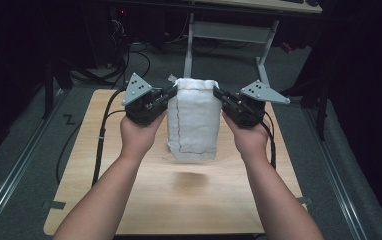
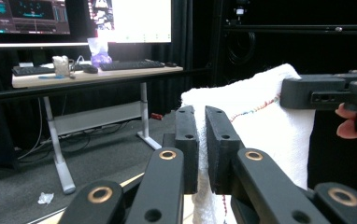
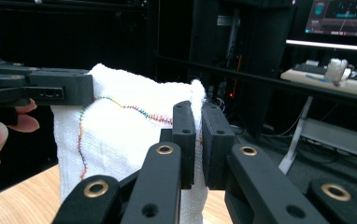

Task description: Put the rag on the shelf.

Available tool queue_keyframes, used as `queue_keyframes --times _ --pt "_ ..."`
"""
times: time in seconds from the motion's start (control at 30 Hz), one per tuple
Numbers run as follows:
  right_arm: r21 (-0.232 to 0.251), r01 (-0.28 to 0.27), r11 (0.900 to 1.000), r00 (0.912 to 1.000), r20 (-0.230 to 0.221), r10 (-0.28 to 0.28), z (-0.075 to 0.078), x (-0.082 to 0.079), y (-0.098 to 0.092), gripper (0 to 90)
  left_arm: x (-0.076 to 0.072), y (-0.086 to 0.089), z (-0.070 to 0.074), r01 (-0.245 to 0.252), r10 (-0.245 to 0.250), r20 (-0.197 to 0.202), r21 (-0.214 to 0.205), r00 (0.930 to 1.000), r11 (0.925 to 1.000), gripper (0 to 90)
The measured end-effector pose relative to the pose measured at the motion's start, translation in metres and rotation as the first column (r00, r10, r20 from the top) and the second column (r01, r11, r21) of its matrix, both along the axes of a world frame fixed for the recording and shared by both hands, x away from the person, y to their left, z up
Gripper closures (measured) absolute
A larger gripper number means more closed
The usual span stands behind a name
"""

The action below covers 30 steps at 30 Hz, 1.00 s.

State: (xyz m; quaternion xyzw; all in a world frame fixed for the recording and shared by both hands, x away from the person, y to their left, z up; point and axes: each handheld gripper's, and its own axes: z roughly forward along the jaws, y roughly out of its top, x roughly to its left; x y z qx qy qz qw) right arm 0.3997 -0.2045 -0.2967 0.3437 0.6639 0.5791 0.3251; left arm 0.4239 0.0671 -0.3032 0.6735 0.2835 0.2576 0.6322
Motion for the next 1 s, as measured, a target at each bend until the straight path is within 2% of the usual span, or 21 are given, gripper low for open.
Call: queue_keyframes --times 0.1,0.17,0.33,0.5,0.6,0.63,0.7,0.8,0.83,0.87,0.9,1.0 --pt "0.008 -0.002 1.0 0.9999 -0.012 0.002 -0.005 0.011 -0.002 85.9 0.012 -0.003 0.0 -0.013 0.013 -0.013 0.029 0.9998 0.9995 84.5" --pt "0.015 0.002 0.9999 0.9996 -0.027 -0.002 -0.009 0.021 -0.003 85.9 0.02 -0.005 0.0 -0.016 0.017 -0.024 0.036 0.9996 0.9992 84.5" --pt "0.024 0.008 0.9997 0.9996 -0.028 -0.007 -0.009 0.032 -0.006 85.9 0.035 -0.009 0.006 -0.014 0.016 -0.042 0.046 0.999 0.9988 84.5" --pt "0.036 0.005 0.9994 0.9993 -0.036 -0.004 -0.006 0.045 -0.009 85.8 0.047 -0.013 0.012 -0.027 0.03 -0.034 0.067 0.999 0.9974 84.4" --pt "0.041 0.01 0.9991 0.9991 -0.042 -0.008 -0.004 0.054 -0.009 85.8 0.057 -0.013 0.014 -0.027 0.029 -0.056 0.051 0.998 0.9984 84.3" --pt "0.037 0.011 0.9993 0.9989 -0.046 -0.009 -0.002 0.062 -0.009 85.8 0.061 -0.012 0.014 -0.025 0.028 -0.066 0.038 0.9975 0.999 84.2" --pt "0.04 0.011 0.9991 0.9987 -0.05 -0.009 -0.001 0.064 -0.009 85.8 0.067 -0.013 0.014 -0.027 0.029 -0.07 0.033 0.9971 0.9991 84.2" --pt "0.038 0.018 0.9991 0.9984 -0.055 -0.016 0.0 0.08 -0.007 85.7 0.079 -0.013 0.009 -0.044 0.046 -0.069 0.034 0.9966 0.9985 84.1" --pt "0.038 0.018 0.9991 0.9984 -0.055 -0.016 0.0 0.08 -0.007 85.7 0.084 -0.013 0.006 -0.051 0.054 -0.073 0.042 0.9959 0.9978 84.1" --pt "0.003 0.028 0.9996 0.9983 -0.051 -0.027 -0.002 0.087 -0.003 85.7 0.089 -0.013 0.002 -0.057 0.061 -0.084 0.047 0.9946 0.9973 84.0" --pt "0.003 0.028 0.9996 0.9983 -0.051 -0.027 -0.002 0.087 -0.003 85.7 0.094 -0.013 -0.001 -0.063 0.067 -0.096 0.046 0.9931 0.997 84.0" --pt "-0.018 0.037 0.9992 0.9965 -0.075 -0.038 -0.008 0.101 0.001 85.7 0.107 -0.013 -0.011 -0.082 0.088 -0.117 0.054 0.9893 0.9952 83.7"
